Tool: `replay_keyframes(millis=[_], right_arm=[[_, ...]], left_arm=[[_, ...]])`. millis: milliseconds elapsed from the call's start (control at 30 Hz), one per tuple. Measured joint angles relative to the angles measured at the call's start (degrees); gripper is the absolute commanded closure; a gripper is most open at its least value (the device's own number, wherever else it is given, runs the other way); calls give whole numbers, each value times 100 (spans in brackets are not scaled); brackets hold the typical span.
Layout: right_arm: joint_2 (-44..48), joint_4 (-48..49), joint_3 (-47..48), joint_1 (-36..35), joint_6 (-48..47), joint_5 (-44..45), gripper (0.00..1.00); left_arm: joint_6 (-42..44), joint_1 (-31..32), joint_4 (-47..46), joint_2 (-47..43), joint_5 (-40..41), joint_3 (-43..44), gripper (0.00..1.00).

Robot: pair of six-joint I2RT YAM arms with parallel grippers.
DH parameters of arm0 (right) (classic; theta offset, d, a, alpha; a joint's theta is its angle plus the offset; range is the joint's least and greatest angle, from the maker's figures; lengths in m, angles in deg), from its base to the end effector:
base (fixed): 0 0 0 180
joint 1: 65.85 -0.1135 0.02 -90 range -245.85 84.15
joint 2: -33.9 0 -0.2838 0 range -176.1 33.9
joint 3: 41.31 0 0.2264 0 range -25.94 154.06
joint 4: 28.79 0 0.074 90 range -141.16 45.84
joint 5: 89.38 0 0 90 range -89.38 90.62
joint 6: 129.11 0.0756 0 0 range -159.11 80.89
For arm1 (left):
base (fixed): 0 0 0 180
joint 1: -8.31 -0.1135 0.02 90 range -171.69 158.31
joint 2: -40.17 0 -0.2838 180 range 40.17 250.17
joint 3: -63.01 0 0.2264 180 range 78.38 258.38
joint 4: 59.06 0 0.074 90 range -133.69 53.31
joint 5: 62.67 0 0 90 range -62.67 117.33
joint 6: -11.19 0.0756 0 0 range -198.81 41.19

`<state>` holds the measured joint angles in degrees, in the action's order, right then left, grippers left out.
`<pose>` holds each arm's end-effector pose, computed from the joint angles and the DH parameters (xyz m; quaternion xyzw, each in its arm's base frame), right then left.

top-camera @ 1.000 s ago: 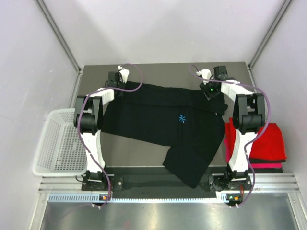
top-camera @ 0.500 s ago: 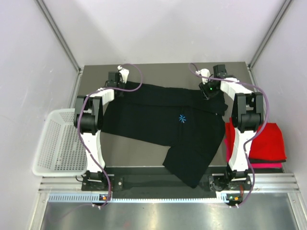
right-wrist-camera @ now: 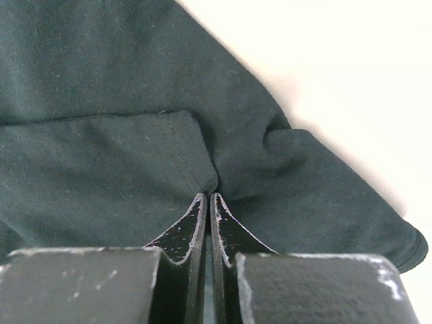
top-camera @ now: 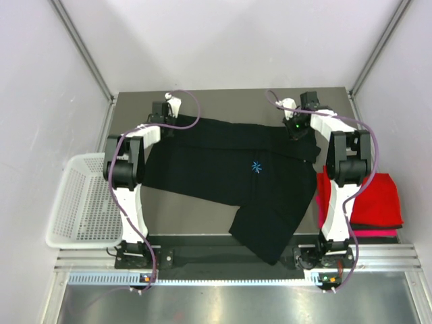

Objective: Fold and stack the t-shirts
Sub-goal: Fold the tshirt

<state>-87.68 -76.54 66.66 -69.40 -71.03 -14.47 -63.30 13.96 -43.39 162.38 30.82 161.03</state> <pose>0.4570 0.0481 0.1730 -0.3235 0.9050 0.0633 0.2689 0.4906 -0.0439 0.1651 0.1535 0.8923 0.0639 0.4196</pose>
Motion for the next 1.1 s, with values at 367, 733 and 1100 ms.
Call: replay_keyframes(millis=[367,733,1100], right_arm=[[1287,-140,-931,-116,0,11,100],[3270,-372,-3228,-1650,273,177,75],[4015,-400,-2986,-1497,256,509,73]], left_arm=[[-42,-11,330,-450,20,-382,73],[4,-26,365,-1119,59,-846,72],[7,-26,479,-1128,55,-826,71]])
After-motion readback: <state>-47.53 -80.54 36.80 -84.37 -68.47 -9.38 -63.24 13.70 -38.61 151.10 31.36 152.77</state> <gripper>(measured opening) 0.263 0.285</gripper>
